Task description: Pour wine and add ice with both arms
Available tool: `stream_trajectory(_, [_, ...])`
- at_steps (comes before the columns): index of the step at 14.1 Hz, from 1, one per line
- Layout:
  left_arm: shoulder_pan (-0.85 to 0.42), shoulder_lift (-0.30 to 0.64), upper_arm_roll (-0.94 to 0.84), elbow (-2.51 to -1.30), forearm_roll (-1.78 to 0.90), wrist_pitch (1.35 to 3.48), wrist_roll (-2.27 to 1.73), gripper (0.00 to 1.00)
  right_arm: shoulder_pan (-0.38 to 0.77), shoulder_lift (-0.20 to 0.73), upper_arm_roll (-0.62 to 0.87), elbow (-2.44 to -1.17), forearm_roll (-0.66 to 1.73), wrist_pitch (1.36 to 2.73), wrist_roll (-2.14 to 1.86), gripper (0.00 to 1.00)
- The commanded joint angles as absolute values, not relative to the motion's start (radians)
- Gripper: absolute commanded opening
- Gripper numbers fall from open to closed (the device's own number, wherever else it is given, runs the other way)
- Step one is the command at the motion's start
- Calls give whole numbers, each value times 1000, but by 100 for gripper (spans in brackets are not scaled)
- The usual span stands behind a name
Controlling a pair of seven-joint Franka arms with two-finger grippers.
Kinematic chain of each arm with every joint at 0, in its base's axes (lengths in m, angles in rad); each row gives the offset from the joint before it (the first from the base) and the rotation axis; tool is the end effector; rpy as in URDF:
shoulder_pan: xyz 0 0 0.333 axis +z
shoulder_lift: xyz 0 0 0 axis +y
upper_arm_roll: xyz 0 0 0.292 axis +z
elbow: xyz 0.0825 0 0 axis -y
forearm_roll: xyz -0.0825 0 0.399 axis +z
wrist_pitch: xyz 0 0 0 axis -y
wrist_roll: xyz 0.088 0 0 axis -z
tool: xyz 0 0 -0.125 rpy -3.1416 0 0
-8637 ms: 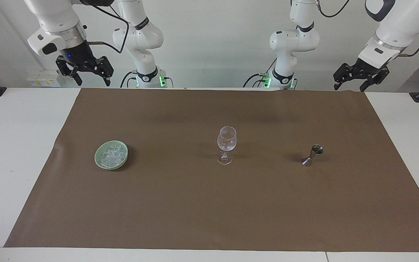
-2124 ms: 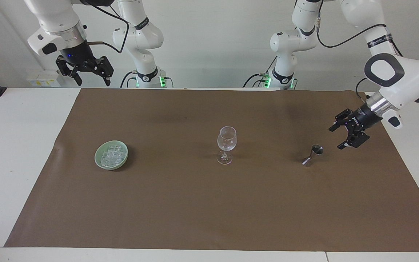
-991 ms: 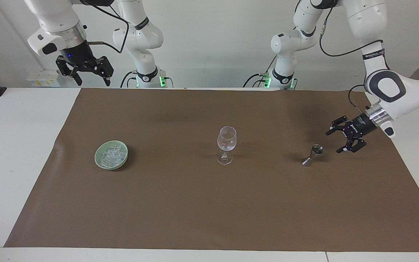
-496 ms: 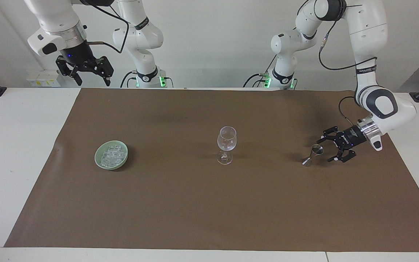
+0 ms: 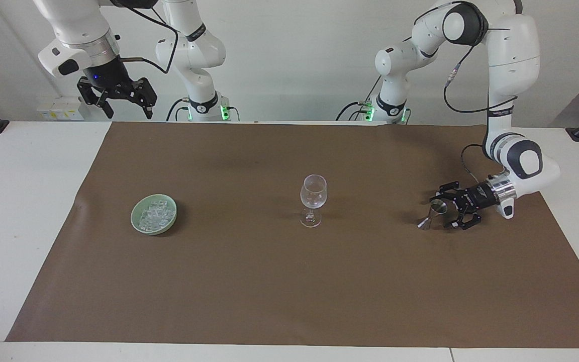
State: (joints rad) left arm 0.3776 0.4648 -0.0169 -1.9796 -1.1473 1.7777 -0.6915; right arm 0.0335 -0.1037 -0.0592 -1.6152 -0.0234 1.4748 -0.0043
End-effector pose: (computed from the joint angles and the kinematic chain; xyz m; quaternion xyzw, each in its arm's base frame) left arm 0.5605 0.1098 0.1917 0.5446 0.6386 -0.3488 0.4169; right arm 0.5284 -0.0182 0.6097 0.9997 -0.0114 -0.0186 0.0083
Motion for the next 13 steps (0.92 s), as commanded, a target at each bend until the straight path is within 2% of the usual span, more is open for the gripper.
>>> stream_trajectory(1, [422,491,-51,-1960,-1189,1724,-672,100,28,-112,-58,-1615,-17,1459,-31,100])
stream_trajectory(10, [455,528,-109,-1970,-1226,1686,-557,100,28,-112,-58,-1615,-17,1459,-31,100])
stream_trajectory(11, [483,528,-135,-1970,-1226,1686,-536,97,28,-112,-58,-1615,-17,1459,-31,100])
stream_trajectory(12, [521,531,-159,-1970,-1226,1690,-511,84,28,-112,-58,-1615,-17,1459,-29,100])
stream_trajectory(13, [540,532,-182,-1968,-1224,1692,-506,84,28,-112,-58,-1615,-17,1459,-29,100])
